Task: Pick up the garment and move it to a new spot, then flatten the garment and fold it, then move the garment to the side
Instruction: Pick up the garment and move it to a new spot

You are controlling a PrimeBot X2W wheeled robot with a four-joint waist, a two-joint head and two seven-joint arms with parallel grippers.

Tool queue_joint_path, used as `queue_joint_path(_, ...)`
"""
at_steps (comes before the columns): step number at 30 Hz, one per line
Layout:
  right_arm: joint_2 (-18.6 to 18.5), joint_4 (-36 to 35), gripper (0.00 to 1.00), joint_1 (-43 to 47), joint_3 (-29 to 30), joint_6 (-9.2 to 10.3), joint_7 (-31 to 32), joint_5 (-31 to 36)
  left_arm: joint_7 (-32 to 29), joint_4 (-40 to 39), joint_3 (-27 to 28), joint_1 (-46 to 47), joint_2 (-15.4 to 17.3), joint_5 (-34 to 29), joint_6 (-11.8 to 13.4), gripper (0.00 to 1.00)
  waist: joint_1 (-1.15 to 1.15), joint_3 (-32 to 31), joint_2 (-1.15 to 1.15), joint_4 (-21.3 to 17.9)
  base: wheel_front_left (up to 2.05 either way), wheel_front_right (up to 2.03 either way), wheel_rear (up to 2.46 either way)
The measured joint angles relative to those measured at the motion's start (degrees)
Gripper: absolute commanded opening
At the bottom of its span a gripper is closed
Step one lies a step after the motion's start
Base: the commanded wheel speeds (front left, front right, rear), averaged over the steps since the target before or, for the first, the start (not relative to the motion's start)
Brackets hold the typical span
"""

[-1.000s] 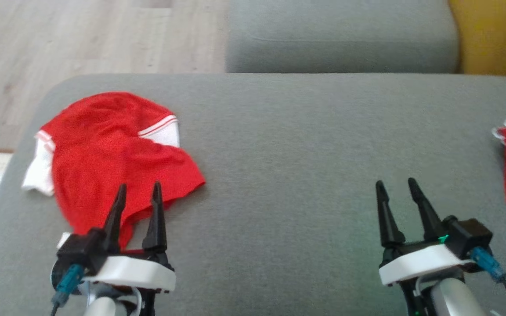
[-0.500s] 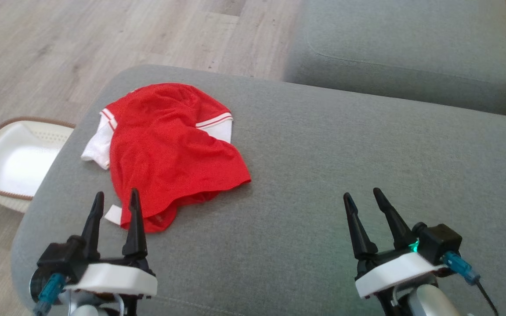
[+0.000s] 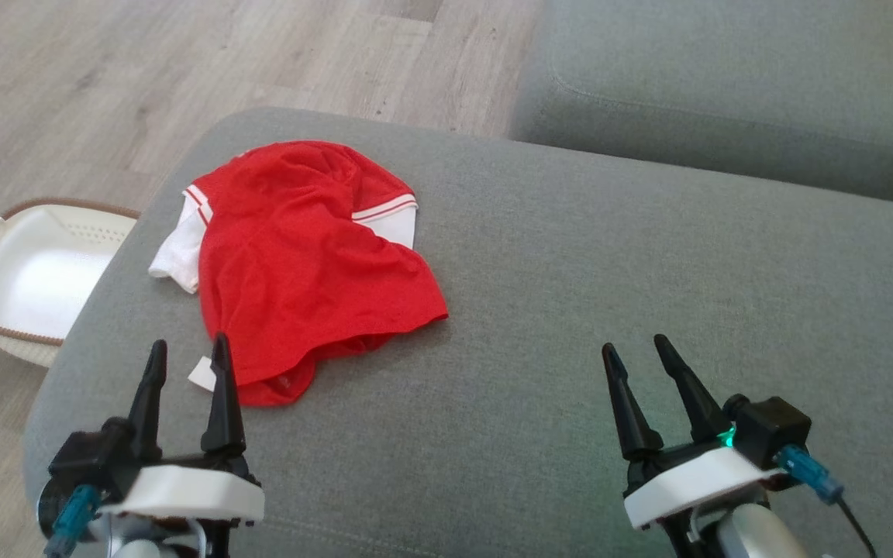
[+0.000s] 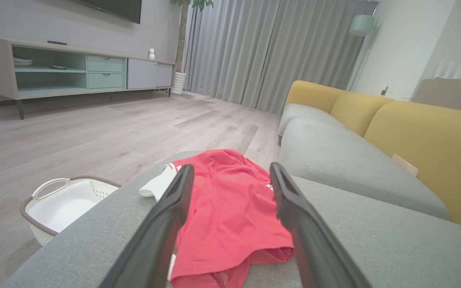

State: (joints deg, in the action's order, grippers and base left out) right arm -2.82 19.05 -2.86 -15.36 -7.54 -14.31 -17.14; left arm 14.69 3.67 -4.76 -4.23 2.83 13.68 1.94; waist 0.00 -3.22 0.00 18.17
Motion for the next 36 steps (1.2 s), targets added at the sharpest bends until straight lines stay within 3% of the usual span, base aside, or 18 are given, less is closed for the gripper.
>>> queue_joint_path(6, 0.0, -0.6, 1.00, -0.3, 2.0, 0.00, 0.0, 1.0, 0.0, 1.1, 1.2, 1.6, 0.0, -2.1, -1.5, 1.00, 0.00, 3.0, 0.00, -0.8, 0.00, 0.00, 0.00)
queue_joint_path(11, 0.0, -2.0, 1.00, -2.6, 3.1, 0.00, 0.0, 1.6, 0.0, 5.0, 4.7, 10.4, 0.8, -3.5, -3.1, 1.00, 0.00, 7.5, 0.00, -1.6, 0.00, 0.00, 0.00)
queue_joint_path(15, 0.0, -3.4, 1.00, -5.3, 4.3, 0.00, 0.0, 3.6, -0.2, 13.1, 5.0, 18.3, 3.7, -4.6, -4.8, 1.00, 0.00, 11.4, 0.00, -2.4, 0.00, 0.00, 0.00)
queue_joint_path(21, 0.0, -6.1, 1.00, -7.6, 6.4, 0.00, 0.8, 5.4, -10.2, 28.7, 3.5, 29.3, 8.6, -5.6, -7.1, 1.00, 0.00, 16.7, 0.00, -3.9, 0.00, 0.00, 0.00)
queue_joint_path(28, -0.1, -8.6, 1.00, -8.6, 7.0, 0.00, 2.2, 6.8, -16.7, 43.1, 2.4, 36.2, 11.5, -3.8, -8.7, 1.00, 0.01, 21.0, 0.00, -6.0, 0.00, 0.00, 0.00)
queue_joint_path(36, -0.1, -11.9, 1.00, -9.7, 8.7, 0.00, 3.8, 9.0, -19.7, 51.6, -2.3, 44.6, 12.5, 1.8, -9.1, 1.00, 0.01, 25.2, 0.00, -7.4, 0.00, 0.00, 0.00)
